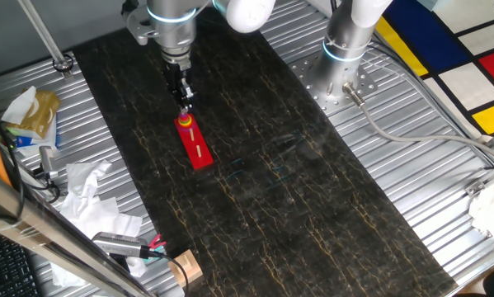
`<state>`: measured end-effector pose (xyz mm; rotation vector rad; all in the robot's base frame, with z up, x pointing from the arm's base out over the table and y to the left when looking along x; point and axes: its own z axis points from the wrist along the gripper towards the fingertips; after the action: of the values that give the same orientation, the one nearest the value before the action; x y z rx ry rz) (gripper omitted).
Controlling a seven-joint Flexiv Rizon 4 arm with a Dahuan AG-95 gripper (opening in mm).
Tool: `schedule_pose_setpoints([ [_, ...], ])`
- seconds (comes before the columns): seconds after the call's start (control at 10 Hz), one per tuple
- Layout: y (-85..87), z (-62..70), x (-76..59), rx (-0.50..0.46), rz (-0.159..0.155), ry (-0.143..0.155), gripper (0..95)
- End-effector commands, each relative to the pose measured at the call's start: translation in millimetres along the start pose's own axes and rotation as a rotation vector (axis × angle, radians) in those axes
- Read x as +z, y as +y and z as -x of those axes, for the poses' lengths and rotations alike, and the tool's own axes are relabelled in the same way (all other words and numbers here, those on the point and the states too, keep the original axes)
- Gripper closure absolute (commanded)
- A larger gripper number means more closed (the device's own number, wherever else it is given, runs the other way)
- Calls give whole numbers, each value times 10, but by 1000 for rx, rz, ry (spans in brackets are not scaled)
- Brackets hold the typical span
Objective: Take out one Hanoi block and throw it aside
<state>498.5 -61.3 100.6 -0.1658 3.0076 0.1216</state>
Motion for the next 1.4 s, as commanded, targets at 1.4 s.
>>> schedule_pose_setpoints([
  [1.4,5,-14,189,22,-22,-12,760],
])
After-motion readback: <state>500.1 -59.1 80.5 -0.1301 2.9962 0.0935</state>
